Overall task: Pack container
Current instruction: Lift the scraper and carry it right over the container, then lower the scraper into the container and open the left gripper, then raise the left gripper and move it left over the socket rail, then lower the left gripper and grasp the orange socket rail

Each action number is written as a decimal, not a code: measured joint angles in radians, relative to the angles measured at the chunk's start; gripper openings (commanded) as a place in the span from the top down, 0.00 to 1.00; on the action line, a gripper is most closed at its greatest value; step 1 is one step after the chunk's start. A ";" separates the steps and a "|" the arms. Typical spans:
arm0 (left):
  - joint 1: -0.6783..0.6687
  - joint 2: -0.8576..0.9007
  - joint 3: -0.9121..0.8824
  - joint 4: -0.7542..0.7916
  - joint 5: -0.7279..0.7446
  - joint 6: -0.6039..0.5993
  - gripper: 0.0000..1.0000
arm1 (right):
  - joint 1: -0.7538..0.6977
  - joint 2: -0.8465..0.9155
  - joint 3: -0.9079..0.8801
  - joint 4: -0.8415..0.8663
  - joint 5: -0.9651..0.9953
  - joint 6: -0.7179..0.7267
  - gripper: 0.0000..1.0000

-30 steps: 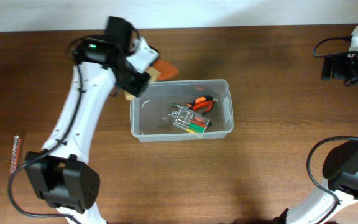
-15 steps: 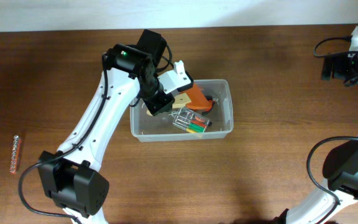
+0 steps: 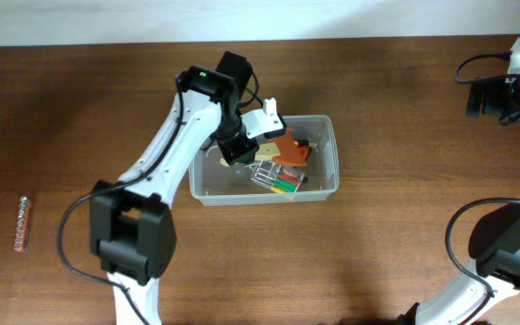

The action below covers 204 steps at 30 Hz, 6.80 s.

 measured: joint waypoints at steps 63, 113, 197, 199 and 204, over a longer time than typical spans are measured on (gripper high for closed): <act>0.700 -0.103 0.572 -0.399 -0.366 -0.650 0.01 | 0.000 0.000 0.000 0.000 0.000 0.000 0.01; 1.139 -0.248 -0.139 -0.024 -0.375 -0.105 0.01 | 0.000 0.000 0.000 0.000 0.000 -0.001 0.01; 1.183 0.108 -0.279 0.232 -0.332 -0.009 0.01 | 0.000 0.000 0.000 0.000 0.000 -0.001 0.01; 1.189 0.108 -0.279 0.234 -0.332 -0.009 0.01 | 0.000 0.000 0.000 0.000 0.000 0.000 0.01; 1.221 0.108 -0.279 0.248 -0.332 -0.009 0.01 | 0.000 0.000 0.000 0.000 0.000 0.000 0.01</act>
